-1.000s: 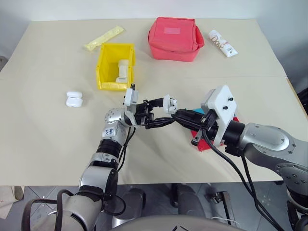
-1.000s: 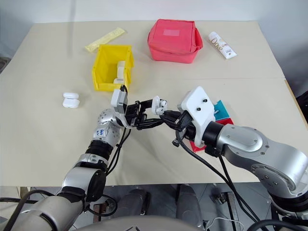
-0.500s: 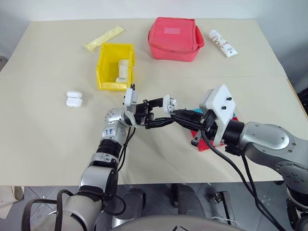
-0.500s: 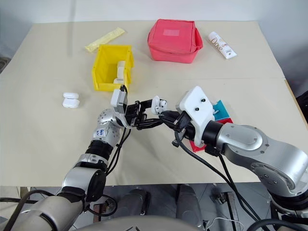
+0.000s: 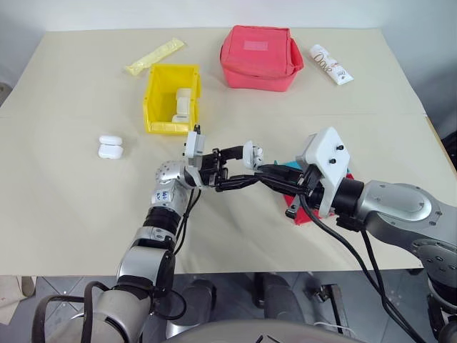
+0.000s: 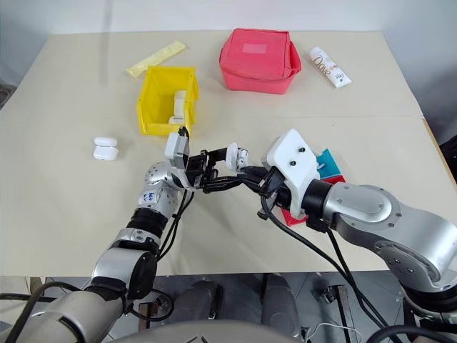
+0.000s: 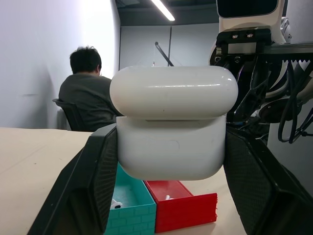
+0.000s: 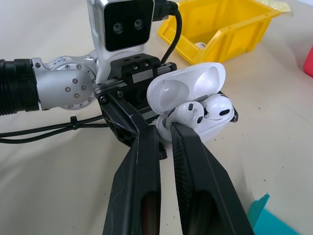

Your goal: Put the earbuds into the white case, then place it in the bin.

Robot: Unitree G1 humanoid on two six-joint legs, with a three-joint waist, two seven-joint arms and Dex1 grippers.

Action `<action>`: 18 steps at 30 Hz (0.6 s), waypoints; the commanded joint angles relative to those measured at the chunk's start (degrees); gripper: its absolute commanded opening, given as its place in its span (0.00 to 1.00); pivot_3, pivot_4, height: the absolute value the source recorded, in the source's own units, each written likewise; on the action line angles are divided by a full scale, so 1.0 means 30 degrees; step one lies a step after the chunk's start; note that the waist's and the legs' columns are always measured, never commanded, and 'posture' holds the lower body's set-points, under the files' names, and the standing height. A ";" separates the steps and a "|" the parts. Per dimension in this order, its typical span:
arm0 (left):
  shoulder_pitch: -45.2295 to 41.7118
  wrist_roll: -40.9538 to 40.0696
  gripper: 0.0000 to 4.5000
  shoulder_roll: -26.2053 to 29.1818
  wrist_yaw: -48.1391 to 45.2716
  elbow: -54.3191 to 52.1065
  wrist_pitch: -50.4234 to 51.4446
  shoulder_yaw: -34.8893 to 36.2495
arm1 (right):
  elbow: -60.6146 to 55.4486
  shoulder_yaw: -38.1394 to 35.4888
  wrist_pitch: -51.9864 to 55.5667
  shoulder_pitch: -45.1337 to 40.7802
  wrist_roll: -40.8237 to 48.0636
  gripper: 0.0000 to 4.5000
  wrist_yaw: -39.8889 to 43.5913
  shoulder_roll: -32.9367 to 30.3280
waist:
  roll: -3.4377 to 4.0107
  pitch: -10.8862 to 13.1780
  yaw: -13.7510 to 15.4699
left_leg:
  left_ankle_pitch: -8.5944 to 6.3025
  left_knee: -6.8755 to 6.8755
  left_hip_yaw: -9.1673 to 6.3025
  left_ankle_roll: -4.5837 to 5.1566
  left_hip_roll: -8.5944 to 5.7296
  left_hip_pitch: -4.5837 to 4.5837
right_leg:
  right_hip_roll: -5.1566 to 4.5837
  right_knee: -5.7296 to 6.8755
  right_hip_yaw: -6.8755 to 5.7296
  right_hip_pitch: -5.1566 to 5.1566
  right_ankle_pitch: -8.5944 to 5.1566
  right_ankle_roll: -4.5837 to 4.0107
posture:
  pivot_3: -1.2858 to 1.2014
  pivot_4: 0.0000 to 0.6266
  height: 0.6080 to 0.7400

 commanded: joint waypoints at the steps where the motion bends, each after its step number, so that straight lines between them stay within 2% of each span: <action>1: -0.1454 -0.1292 0.62 -0.0156 -0.1379 -0.0870 -0.0076 0.0679 | 0.0428 0.0605 0.1716 0.0655 0.0118 0.10 0.0428 -0.0719 | 0.0000 0.0000 0.0000 | 0.0000 0.0000 -0.0001 0.0000 0.0001 0.0000 | 0.0000 0.0000 -0.0001 0.0000 0.0000 0.0000 | 0.52 0.24 1.00; 18: -0.2108 -0.1211 0.62 0.0297 -0.1615 0.0476 -0.0001 0.1007 | 0.0011 -0.0775 0.2450 0.0650 0.0962 0.10 0.1405 -0.2116 | -0.0031 0.0022 0.0021 | 0.0002 0.0004 -0.0006 -0.0006 0.0010 -0.0019 | 0.0002 -0.0015 -0.0015 -0.0007 0.0012 -0.0013 | 0.52 0.24 1.00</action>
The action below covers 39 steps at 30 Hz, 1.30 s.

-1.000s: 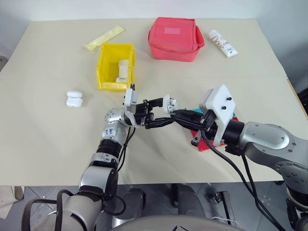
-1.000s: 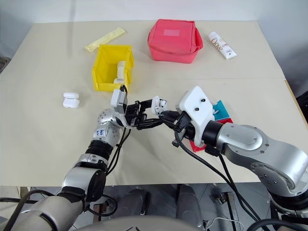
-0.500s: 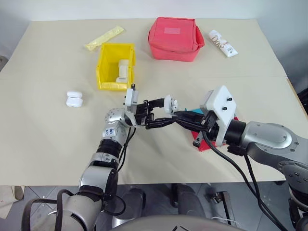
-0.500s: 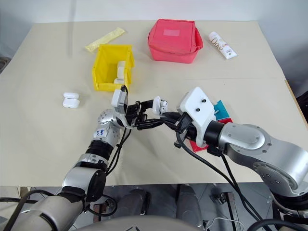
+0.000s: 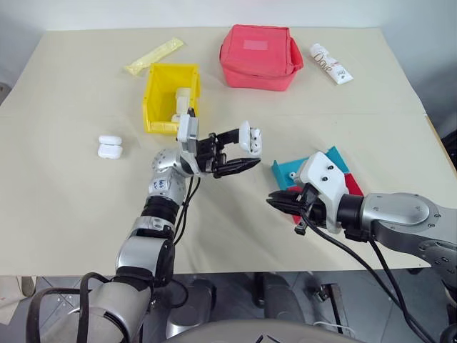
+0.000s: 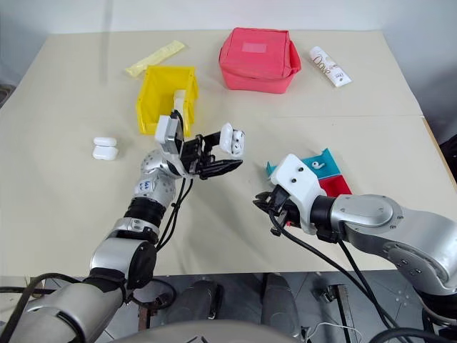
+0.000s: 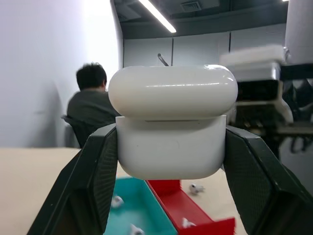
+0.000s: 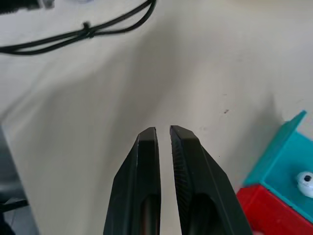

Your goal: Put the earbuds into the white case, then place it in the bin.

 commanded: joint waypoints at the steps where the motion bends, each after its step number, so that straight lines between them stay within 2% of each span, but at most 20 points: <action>1: -0.0284 -0.0443 0.62 -0.0103 -0.1637 -0.0017 -0.0181 0.0200 | -0.0473 -0.0717 0.0120 -0.0223 0.0265 0.10 0.0236 -0.0191 | -0.0003 0.0001 -0.0001 | 0.0000 0.0000 0.0000 0.0001 -0.0002 0.0002 | -0.0001 0.0000 0.0001 0.0003 0.0000 0.0000 | 0.52 0.24 1.00; 8: -0.0273 -0.0865 0.62 0.0154 -0.1947 -0.0040 0.1024 0.0383 | -0.0471 -0.2051 0.0174 0.0077 -0.0141 0.10 0.0405 -0.0797 | -0.0005 0.0003 0.0025 | 0.0000 0.0003 -0.0001 0.0000 -0.0004 -0.0005 | -0.0003 0.0001 0.0000 -0.0002 0.0002 0.0004 | 0.52 0.24 1.00; 16: -0.0057 -0.2081 0.62 0.1649 -0.2156 -0.0645 0.3595 -0.0539 | -0.0587 -0.4909 -0.1388 0.1399 -0.2638 0.10 0.0729 -0.1638 | -0.0007 0.0004 0.0016 | 0.0000 0.0001 0.0000 0.0001 -0.0002 -0.0005 | 0.0004 0.0007 -0.0002 -0.0005 0.0003 0.0006 | 0.52 0.24 1.00; 18: -0.0362 -0.2288 0.62 0.2063 -0.2156 -0.0482 0.3953 -0.0752 | -0.1040 -0.6296 -0.1769 0.2316 -0.2581 0.01 0.0671 -0.1204 | -0.0007 0.0004 0.0017 | 0.0001 0.0000 0.0001 -0.0001 -0.0003 -0.0007 | 0.0003 0.0007 0.0001 -0.0009 0.0003 0.0006 | 0.52 0.24 1.00; 23: -0.0844 -0.2803 0.62 0.2872 -0.2156 -0.0293 0.4219 -0.1620 | -0.1853 -0.7772 -0.2370 0.3789 -0.2764 0.00 0.0852 -0.0920 | -0.0009 0.0005 0.0053 | 0.0001 0.0007 -0.0001 0.0000 -0.0009 -0.0007 | -0.0004 0.0012 0.0005 -0.0005 0.0005 0.0009 | 0.52 0.24 1.00; 26: -0.0978 -0.3019 0.62 0.3219 -0.2156 -0.0338 0.4096 -0.2205 | -0.1924 -0.7935 -0.2536 0.3650 -0.2783 0.00 0.0791 -0.1026 | -0.0009 0.0005 0.0028 | 0.0002 0.0005 -0.0003 0.0000 -0.0012 -0.0001 | -0.0007 0.0012 0.0006 0.0001 0.0005 0.0009 | 0.52 0.24 1.00; 29: -0.1302 -0.2220 0.62 0.3555 -0.2156 -0.0298 0.3010 -0.3048 | -0.1416 -0.7136 -0.2171 0.1487 -0.2342 0.00 0.0356 -0.1344 | -0.0003 0.0008 -0.0044 | 0.0003 0.0004 0.0000 -0.0002 -0.0009 -0.0004 | -0.0004 0.0012 0.0006 -0.0007 0.0005 0.0009 | 0.52 0.24 1.00; 31: -0.1821 -0.0629 0.62 0.3537 -0.1506 0.0104 0.2167 -0.3290 | -0.0536 -0.4891 -0.1327 -0.1746 -0.2549 0.00 -0.0227 -0.0864 | 0.0004 0.0015 -0.0114 | 0.0004 -0.0001 0.0008 -0.0005 -0.0001 0.0009 | 0.0002 0.0016 0.0016 -0.0009 0.0005 0.0008 | 0.52 0.24 1.00; 34: -0.1924 0.0352 0.62 0.3298 -0.1572 0.0169 0.1354 -0.3419 | 0.0781 -0.1485 -0.0335 -0.6161 -0.3148 0.00 -0.0630 0.0869 | 0.0003 0.0013 -0.0280 | 0.0012 -0.0022 0.0012 -0.0024 0.0017 0.0015 | 0.0014 0.0009 0.0016 -0.0016 0.0007 -0.0004 | 0.52 0.24 1.00; 39: -0.1815 0.1098 0.62 0.2939 -0.1621 0.0124 0.0681 -0.3385 | 0.2705 0.1922 -0.0053 -0.9556 -0.4983 0.00 0.0067 0.2626 | -0.0006 0.0009 -0.0425 | 0.0023 -0.0009 -0.0006 -0.0031 -0.0002 -0.0114 | -0.0002 0.0031 0.0001 -0.0148 0.0004 -0.0015 | 0.52 0.24 1.00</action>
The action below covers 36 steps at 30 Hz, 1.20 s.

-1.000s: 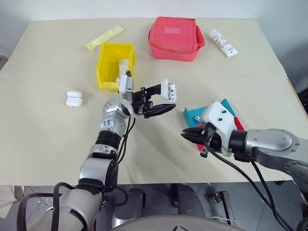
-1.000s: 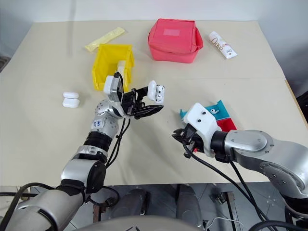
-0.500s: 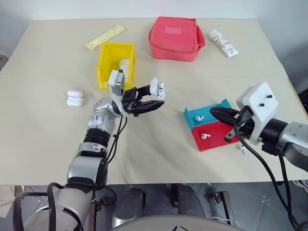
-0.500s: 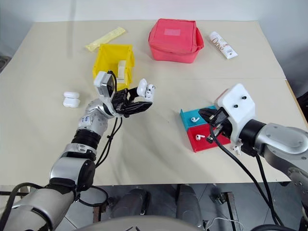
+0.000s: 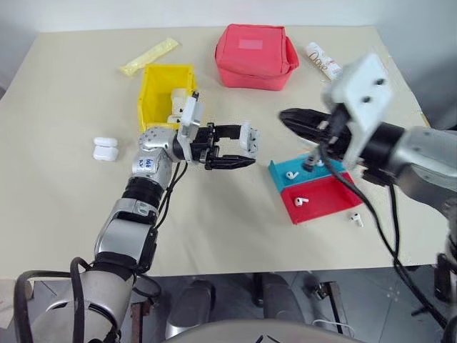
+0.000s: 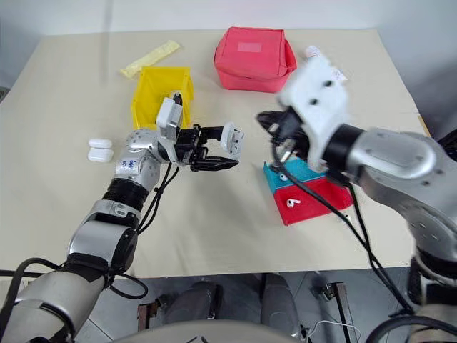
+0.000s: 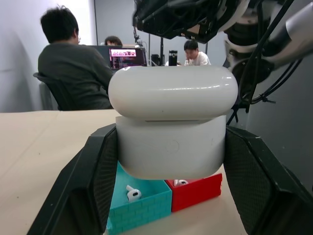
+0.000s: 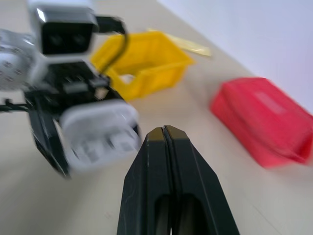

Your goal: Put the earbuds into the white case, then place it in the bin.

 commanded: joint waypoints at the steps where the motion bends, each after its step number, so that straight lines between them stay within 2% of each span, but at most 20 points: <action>1: -0.0102 0.0573 0.62 -0.0181 -0.1475 -0.0175 -0.0704 0.0008 | 0.1121 0.1602 -0.0161 -0.1514 -0.1581 0.00 0.0763 0.0570 | -0.0005 -0.0002 0.0003 | 0.0004 0.0007 0.0002 0.0007 -0.0019 -0.0014 | -0.0014 0.0009 -0.0002 -0.0011 0.0001 0.0001 | 0.52 0.24 1.00; 8: -0.0051 0.1568 0.62 -0.0290 -0.0959 0.0041 -0.1363 -0.0116 | 0.2149 0.3583 -0.0733 -0.2660 -0.3408 0.00 0.3205 0.1125 | -0.0008 -0.0005 -0.0036 | 0.0026 0.0008 0.0003 0.0029 -0.0075 -0.0010 | -0.0048 0.0029 0.0000 -0.0013 0.0009 0.0016 | 0.52 0.24 1.00; 20: -0.0152 0.1871 0.62 -0.0380 -0.0733 0.0512 -0.1667 0.0554 | 0.1234 0.2887 0.0249 -0.1646 -0.4162 0.00 0.4680 0.0688 | -0.0009 -0.0006 -0.0041 | 0.0027 0.0012 0.0007 0.0028 -0.0083 -0.0012 | -0.0055 0.0045 0.0000 -0.0024 0.0009 0.0017 | 0.52 0.24 1.00; 28: -0.0181 0.1740 0.62 -0.0247 -0.0354 0.0619 -0.1711 0.1350 | 0.0238 0.0065 0.1039 0.0229 -0.3899 0.00 0.5225 -0.1561 | -0.0025 -0.0016 -0.0022 | 0.0031 0.0014 0.0012 0.0037 -0.0102 -0.0012 | -0.0073 0.0048 -0.0002 -0.0024 0.0010 0.0019 | 0.52 0.24 1.00; 32: -0.0089 0.1818 0.62 -0.0305 -0.0319 0.0454 -0.1631 0.1570 | 0.0132 -0.1200 0.0911 0.1035 -0.3945 0.00 0.5262 -0.2033 | -0.0031 -0.0019 -0.0012 | 0.0030 0.0013 0.0015 0.0036 -0.0100 -0.0011 | -0.0071 0.0049 0.0000 -0.0023 0.0011 0.0021 | 0.52 0.24 1.00; 34: -0.0060 0.1804 0.62 -0.0236 -0.0164 0.0365 -0.1590 0.1729 | -0.0063 -0.2629 0.0607 0.1857 -0.3650 0.00 0.5158 -0.1762 | -0.0032 -0.0020 0.0006 | 0.0031 0.0012 0.0016 0.0037 -0.0099 -0.0012 | -0.0072 0.0048 0.0002 -0.0020 0.0013 0.0024 | 0.52 0.24 1.00; 36: 0.0026 0.1663 0.62 -0.0011 0.0167 0.0131 -0.1345 0.2043 | -0.0555 -0.5174 0.0471 0.3724 -0.2600 0.00 0.5405 -0.1147 | -0.0040 -0.0023 0.0048 | 0.0031 0.0015 0.0016 0.0038 -0.0099 -0.0013 | -0.0073 0.0047 0.0002 -0.0019 0.0014 0.0026 | 0.52 0.24 1.00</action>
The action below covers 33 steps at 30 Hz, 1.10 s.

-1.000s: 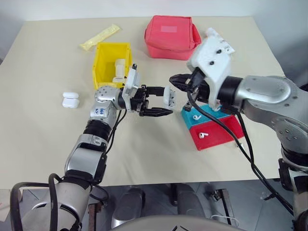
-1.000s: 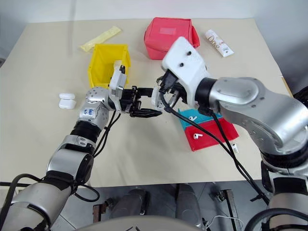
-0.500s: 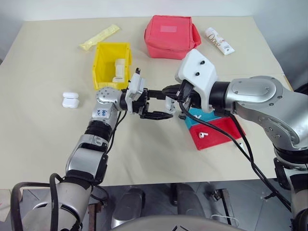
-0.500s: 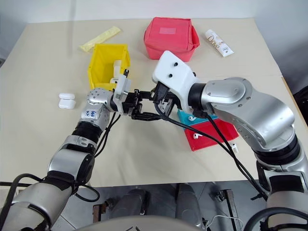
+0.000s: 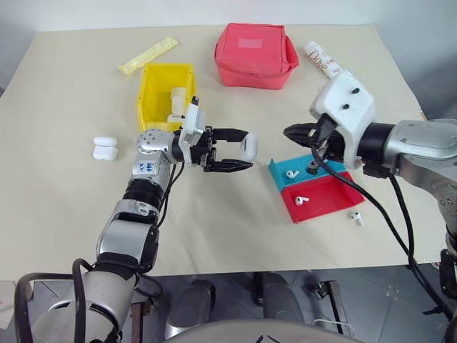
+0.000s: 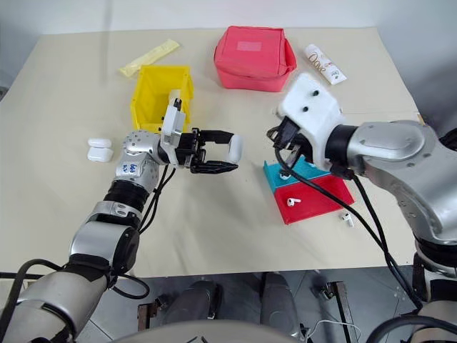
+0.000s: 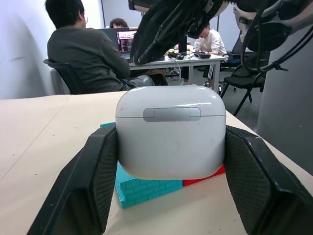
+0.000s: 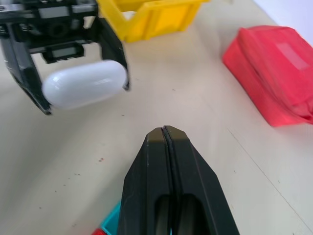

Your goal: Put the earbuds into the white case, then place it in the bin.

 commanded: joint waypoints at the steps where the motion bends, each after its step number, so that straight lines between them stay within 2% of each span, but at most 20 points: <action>1: 0.0082 -0.0446 0.62 0.0411 0.0341 -0.0839 0.0297 0.0825 | -0.1298 -0.4936 -0.0581 0.2760 0.2601 0.04 0.0823 0.1040 | -0.0010 -0.0005 0.0055 | 0.0000 -0.0001 -0.0006 0.0000 0.0000 -0.0001 | -0.0001 -0.0003 -0.0003 0.0004 0.0001 0.0003 | 0.52 0.24 1.00; 3: 0.0286 -0.0631 0.62 0.0900 0.0941 -0.1200 0.0777 0.1371 | -0.1352 -0.8381 -0.1641 0.5841 0.5253 0.13 0.2975 0.2078 | -0.0033 -0.0012 0.0163 | 0.0001 -0.0006 -0.0011 0.0003 0.0003 0.0000 | 0.0001 -0.0007 -0.0004 0.0013 0.0003 0.0006 | 0.52 0.24 1.00; 5: 0.0465 -0.0654 0.62 0.1291 0.1383 -0.1475 0.1067 0.1744 | -0.1210 -0.9763 -0.2568 0.7716 0.6263 0.27 0.4270 0.2291 | -0.0009 -0.0004 0.0171 | 0.0000 -0.0003 -0.0004 0.0003 0.0014 0.0021 | 0.0007 -0.0009 -0.0004 0.0038 0.0005 0.0010 | 0.52 0.24 1.00; 7: 0.0551 -0.0477 0.62 0.1748 0.2414 -0.1529 0.1159 0.2154 | -0.0600 -0.9793 -0.3695 0.9089 0.5820 0.42 0.5410 0.2050 | -0.0006 -0.0004 0.0127 | 0.0009 0.0002 0.0011 0.0020 -0.0007 0.0038 | -0.0005 0.0003 0.0015 0.0045 0.0015 0.0028 | 0.52 0.24 1.00; 8: 0.0571 -0.0372 0.62 0.1974 0.3034 -0.1513 0.1093 0.2381 | -0.0216 -0.9767 -0.4244 0.9510 0.5794 0.52 0.5956 0.2046 | -0.0006 -0.0004 0.0102 | 0.0008 0.0010 0.0010 0.0019 -0.0002 0.0070 | 0.0002 0.0004 0.0013 0.0086 0.0016 0.0029 | 0.52 0.24 1.00; 9: 0.0616 -0.0315 0.62 0.2104 0.3441 -0.1563 0.1057 0.2510 | 0.0023 -0.9764 -0.4649 0.9787 0.5831 0.56 0.6302 0.2040 | -0.0006 -0.0004 0.0105 | 0.0008 0.0009 0.0008 0.0020 -0.0002 0.0084 | 0.0001 0.0003 0.0013 0.0103 0.0016 0.0030 | 0.52 0.24 1.00; 15: 0.0050 0.1831 0.62 0.3364 1.0629 -0.0055 0.0625 0.3363 | 0.1612 -0.8463 -0.6949 0.9930 0.4260 1.00 0.6840 0.1811 | -0.0004 -0.0002 0.0027 | 0.0006 -0.0011 0.0004 0.0015 -0.0001 0.0109 | 0.0001 -0.0002 0.0015 0.0111 0.0016 0.0030 | 0.52 0.24 1.00; 20: -0.1941 0.3704 0.62 0.4140 1.5975 0.3522 0.0437 0.3355 | 0.2017 -0.7519 -0.7714 0.9621 0.3731 1.00 0.6490 0.1963 | -0.0023 0.0006 0.0195 | 0.0008 0.0015 -0.0004 0.0012 -0.0021 0.0086 | -0.0006 0.0000 0.0007 0.0102 0.0019 0.0035 | 0.52 0.24 1.00; 26: -0.3445 0.4730 0.62 0.4082 1.7122 0.5952 0.0018 0.2991 | 0.1715 -0.6973 -0.7769 0.9493 0.3868 1.00 0.5984 0.1829 | -0.0030 0.0009 0.0433 | 0.0009 0.0017 -0.0003 0.0014 -0.0118 0.0081 | -0.0022 0.0000 0.0009 0.0098 0.0023 0.0042 | 0.52 0.24 1.00; 28: -0.3576 0.4747 0.78 0.4183 1.6913 0.6210 0.0129 0.3075 | 0.1688 -0.7034 -0.7721 0.9475 0.3999 1.00 0.5917 0.1731 | -0.0030 0.0009 0.0423 | 0.0011 0.0019 -0.0004 0.0015 -0.0119 0.0078 | -0.0020 0.0000 0.0009 0.0098 0.0024 0.0044 | 0.52 0.24 1.00; 31: -0.3230 0.4503 0.97 0.4350 1.4987 0.5640 -0.0997 0.3123 | 0.1790 -0.7115 -0.7755 0.9568 0.4043 1.00 0.6184 0.1425 | -0.0030 0.0009 0.0398 | 0.0011 0.0018 -0.0001 0.0013 -0.0116 0.0076 | -0.0019 0.0001 0.0009 0.0093 0.0024 0.0045 | 0.52 0.24 1.00; 33: -0.2436 0.3498 0.99 0.4479 1.1858 0.4258 -0.2468 0.3414 | 0.2081 -0.7149 -0.7806 0.9540 0.4060 1.00 0.6549 0.1130 | -0.0030 0.0009 0.0387 | 0.0011 0.0019 0.0001 0.0013 -0.0114 0.0069 | -0.0020 0.0001 0.0008 0.0088 0.0024 0.0045 | 0.52 0.24 1.00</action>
